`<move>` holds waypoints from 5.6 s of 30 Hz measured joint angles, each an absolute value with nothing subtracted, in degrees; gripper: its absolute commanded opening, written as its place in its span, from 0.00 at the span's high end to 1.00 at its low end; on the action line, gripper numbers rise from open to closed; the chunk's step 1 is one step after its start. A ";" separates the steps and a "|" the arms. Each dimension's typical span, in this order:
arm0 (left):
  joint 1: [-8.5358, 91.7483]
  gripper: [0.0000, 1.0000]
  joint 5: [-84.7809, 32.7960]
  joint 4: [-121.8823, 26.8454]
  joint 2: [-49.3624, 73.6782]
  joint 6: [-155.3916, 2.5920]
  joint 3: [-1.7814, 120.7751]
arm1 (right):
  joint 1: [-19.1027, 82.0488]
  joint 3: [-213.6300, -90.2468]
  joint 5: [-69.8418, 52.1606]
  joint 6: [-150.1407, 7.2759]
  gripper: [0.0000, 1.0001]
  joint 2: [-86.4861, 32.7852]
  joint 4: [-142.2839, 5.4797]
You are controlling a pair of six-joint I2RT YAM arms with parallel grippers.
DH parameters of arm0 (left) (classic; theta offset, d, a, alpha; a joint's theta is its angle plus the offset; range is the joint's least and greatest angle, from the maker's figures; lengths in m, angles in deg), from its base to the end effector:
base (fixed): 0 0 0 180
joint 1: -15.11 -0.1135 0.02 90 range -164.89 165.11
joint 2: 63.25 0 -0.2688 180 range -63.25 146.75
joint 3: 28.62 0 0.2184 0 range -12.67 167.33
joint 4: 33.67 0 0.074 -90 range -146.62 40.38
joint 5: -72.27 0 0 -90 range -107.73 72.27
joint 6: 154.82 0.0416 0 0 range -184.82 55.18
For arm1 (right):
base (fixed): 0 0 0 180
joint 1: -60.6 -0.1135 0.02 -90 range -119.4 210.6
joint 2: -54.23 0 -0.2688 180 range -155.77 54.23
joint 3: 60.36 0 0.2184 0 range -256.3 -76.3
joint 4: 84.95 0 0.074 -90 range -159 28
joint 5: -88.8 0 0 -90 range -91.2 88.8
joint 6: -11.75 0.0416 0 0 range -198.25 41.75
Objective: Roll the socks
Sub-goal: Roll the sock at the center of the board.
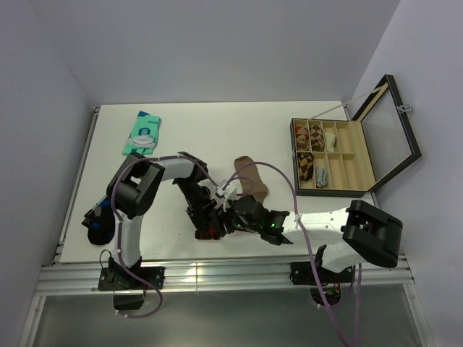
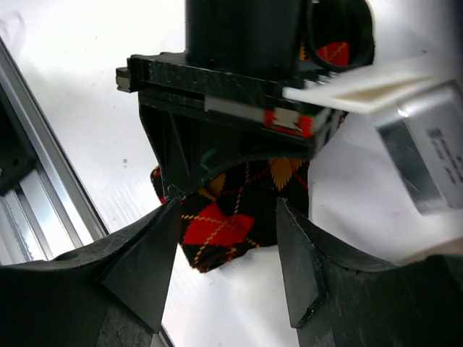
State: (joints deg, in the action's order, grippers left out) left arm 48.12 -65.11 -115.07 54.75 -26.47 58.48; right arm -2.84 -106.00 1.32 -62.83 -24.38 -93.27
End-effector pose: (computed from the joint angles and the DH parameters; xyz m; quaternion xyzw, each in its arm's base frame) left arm 0.2306 -0.1863 0.1442 -0.4609 -0.7751 0.4020 0.1585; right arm 0.1157 0.2274 0.2100 -0.3316 0.7736 0.3285 0.4287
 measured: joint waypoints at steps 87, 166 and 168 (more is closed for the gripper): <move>49.91 0.45 -39.82 -64.23 -0.75 -30.49 17.85 | 12.33 -139.55 -36.05 -52.25 0.78 -56.49 -60.03; 40.19 1.00 -69.13 -99.36 41.48 -8.33 45.83 | 20.13 -109.17 -10.15 -43.77 0.50 -20.64 -70.98; 39.18 1.00 -70.94 -104.08 45.17 -6.28 48.63 | 17.57 -107.94 -8.99 -45.39 0.49 -17.95 -73.29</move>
